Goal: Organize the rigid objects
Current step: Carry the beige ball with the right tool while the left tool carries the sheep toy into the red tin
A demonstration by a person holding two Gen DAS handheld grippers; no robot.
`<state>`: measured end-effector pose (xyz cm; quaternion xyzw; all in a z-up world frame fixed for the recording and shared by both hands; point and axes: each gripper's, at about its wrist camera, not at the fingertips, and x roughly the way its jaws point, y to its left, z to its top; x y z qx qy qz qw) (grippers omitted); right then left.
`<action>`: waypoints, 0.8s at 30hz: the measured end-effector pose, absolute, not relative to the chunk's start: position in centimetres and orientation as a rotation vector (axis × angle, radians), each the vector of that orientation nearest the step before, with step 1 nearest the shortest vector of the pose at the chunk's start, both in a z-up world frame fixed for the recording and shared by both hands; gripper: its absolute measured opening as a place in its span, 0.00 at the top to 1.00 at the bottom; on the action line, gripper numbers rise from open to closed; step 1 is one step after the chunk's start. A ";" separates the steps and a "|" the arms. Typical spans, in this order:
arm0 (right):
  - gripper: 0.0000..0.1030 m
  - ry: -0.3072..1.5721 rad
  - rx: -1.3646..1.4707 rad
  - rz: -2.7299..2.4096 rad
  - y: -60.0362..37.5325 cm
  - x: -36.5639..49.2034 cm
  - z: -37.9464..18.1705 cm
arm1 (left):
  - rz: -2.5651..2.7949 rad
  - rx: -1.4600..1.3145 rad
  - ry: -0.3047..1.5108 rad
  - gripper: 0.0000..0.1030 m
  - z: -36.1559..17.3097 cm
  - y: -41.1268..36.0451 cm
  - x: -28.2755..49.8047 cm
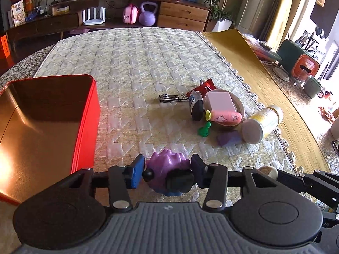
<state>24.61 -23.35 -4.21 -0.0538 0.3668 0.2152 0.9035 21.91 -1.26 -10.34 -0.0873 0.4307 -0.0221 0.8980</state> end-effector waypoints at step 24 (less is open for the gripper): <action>0.72 0.753 -0.085 0.443 -23.8 23.5 -3.8 | -0.035 -0.144 0.923 0.27 -11.2 -0.9 21.7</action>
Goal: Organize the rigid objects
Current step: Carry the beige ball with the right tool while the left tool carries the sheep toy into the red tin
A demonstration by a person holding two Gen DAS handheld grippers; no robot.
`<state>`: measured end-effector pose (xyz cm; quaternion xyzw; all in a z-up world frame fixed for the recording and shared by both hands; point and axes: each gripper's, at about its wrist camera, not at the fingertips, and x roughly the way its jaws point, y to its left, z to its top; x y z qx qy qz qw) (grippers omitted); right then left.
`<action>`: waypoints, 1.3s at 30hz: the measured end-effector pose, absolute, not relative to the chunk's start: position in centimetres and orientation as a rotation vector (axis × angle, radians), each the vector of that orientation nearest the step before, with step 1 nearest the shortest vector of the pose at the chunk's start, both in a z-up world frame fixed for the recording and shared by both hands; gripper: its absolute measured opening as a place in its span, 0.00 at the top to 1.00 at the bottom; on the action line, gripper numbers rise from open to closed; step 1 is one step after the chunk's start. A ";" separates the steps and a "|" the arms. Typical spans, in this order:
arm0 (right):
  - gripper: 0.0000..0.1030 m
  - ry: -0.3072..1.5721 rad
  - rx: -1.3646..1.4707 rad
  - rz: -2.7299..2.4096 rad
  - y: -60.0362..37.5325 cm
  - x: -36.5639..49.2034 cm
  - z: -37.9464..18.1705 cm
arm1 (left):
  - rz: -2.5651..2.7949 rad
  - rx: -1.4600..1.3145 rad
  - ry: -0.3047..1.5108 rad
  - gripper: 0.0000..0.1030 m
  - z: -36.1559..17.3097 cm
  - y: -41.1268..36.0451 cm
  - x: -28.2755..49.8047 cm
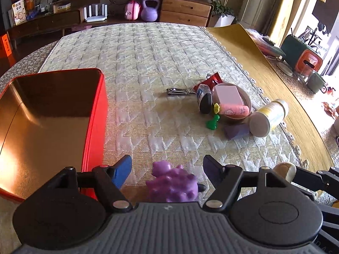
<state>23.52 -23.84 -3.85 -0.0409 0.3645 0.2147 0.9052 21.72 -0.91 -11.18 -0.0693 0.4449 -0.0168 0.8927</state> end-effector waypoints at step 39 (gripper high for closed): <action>0.72 0.757 -0.020 0.447 -26.0 23.3 -4.4 | 0.117 -0.297 0.939 0.39 -12.6 -1.6 20.5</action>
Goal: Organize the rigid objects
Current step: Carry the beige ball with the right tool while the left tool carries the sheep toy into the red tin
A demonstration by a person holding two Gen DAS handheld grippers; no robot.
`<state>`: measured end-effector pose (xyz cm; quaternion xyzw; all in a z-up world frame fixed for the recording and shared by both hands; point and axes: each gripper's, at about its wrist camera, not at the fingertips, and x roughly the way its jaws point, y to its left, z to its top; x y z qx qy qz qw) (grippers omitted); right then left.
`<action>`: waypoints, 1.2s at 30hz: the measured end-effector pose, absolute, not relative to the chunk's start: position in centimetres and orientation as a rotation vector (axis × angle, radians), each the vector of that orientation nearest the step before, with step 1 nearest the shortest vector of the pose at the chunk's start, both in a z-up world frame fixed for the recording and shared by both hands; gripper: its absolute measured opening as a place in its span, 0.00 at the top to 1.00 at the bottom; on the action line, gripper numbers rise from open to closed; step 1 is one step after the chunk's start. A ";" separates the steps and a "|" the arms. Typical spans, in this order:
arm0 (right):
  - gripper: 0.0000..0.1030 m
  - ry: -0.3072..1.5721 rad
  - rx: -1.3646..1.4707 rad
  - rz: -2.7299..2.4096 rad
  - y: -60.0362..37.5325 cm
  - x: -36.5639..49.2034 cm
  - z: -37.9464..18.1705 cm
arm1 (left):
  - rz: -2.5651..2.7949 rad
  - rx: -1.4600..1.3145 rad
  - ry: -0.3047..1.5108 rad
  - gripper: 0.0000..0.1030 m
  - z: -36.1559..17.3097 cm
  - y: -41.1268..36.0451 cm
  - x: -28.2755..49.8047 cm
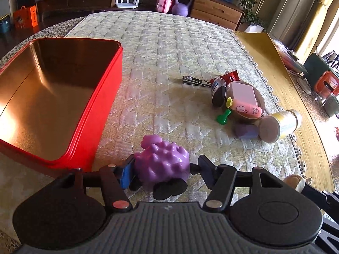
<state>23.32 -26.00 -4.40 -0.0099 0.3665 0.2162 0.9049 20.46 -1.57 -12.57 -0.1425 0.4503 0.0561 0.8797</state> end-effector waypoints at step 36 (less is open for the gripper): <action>0.72 0.722 -0.311 0.798 -4.8 30.3 -0.1 | 0.238 -0.259 0.859 0.39 -6.5 15.4 24.1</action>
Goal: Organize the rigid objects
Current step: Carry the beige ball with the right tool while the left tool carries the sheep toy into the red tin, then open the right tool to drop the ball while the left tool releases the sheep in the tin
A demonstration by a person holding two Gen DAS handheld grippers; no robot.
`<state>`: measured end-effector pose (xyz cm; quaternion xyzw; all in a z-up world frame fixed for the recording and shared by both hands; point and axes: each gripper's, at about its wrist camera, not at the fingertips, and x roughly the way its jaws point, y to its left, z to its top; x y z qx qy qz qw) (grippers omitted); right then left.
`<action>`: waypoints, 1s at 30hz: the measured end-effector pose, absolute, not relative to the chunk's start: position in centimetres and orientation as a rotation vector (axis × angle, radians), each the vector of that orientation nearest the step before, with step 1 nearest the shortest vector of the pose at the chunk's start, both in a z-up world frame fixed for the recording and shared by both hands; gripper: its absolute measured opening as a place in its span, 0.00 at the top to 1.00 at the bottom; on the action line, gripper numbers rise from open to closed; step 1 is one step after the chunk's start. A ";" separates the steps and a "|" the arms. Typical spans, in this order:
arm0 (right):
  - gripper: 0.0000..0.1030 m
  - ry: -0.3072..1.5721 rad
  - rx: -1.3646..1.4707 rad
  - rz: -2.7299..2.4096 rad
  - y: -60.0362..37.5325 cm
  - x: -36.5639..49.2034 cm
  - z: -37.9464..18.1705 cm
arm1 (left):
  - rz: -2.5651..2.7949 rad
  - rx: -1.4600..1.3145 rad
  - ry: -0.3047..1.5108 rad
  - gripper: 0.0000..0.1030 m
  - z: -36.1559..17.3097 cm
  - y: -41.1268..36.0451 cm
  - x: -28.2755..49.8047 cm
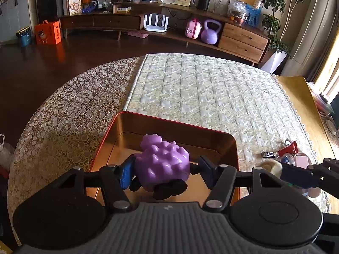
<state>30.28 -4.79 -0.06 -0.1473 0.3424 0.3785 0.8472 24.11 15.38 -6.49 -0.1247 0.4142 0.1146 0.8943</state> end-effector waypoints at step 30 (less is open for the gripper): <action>0.64 0.807 -0.487 0.820 1.9 31.5 -7.0 | 0.282 -0.191 0.963 0.39 -11.2 17.3 30.4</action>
